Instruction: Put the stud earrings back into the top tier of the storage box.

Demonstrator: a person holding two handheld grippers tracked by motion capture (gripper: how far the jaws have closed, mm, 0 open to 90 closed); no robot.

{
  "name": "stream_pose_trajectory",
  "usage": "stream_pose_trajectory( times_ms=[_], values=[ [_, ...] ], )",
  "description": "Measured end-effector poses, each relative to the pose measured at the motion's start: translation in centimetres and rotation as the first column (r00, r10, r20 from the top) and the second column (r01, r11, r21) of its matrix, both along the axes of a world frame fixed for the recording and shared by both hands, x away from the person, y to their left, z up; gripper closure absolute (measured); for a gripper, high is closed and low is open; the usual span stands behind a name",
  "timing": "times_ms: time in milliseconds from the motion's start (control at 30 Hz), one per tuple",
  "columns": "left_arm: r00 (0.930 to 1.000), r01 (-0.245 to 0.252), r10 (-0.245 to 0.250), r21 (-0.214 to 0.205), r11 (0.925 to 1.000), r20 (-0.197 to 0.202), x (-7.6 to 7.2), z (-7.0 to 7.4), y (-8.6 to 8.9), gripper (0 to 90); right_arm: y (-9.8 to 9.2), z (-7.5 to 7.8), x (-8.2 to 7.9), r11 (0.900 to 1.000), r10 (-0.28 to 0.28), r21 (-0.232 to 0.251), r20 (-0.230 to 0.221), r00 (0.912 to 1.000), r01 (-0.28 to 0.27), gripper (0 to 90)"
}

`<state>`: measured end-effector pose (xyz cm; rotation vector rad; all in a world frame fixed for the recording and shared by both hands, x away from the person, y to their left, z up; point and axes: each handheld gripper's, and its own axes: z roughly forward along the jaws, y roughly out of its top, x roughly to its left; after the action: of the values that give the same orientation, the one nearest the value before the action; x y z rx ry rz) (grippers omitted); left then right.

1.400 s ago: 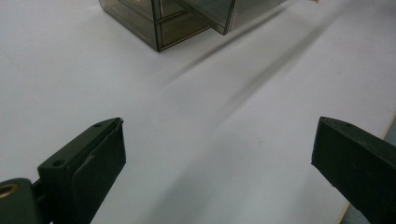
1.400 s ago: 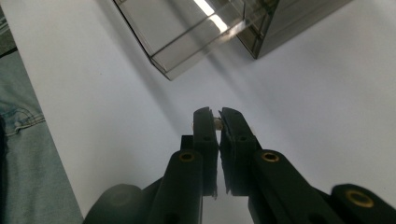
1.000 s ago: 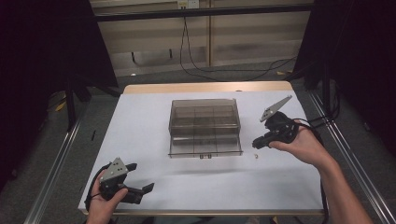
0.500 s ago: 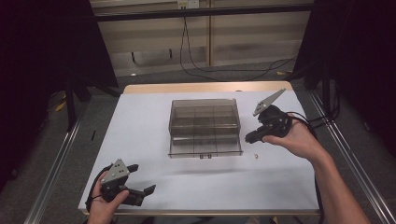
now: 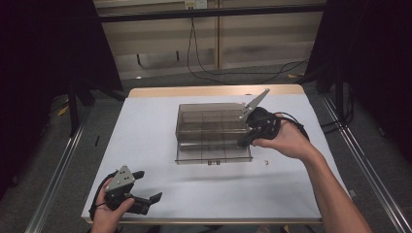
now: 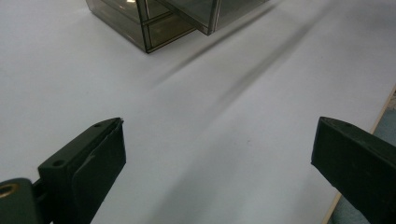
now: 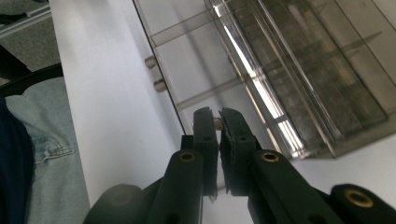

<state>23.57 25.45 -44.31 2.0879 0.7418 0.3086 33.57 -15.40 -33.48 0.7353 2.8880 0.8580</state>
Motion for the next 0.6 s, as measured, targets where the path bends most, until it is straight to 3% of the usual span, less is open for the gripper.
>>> stream_pose_trajectory(
  times_ms=[267, 600],
  values=[
    [1.0000, -0.009, 0.009, -0.001, 1.0000, 0.003, 0.1, 0.0, 0.1, 3.1, 2.5, -0.3, 0.9, 0.9989, 0.037, -0.028, -0.011, 0.9992, -0.038, 85.9],
    [0.9999, 0.004, -0.004, 0.011, 0.9999, 0.011, 0.0, 0.0, 0.1, 3.1, 5.4, -0.9, 1.7, 0.9909, 0.064, -0.117, -0.028, 0.9975, -0.067, 85.9]
  ],
)
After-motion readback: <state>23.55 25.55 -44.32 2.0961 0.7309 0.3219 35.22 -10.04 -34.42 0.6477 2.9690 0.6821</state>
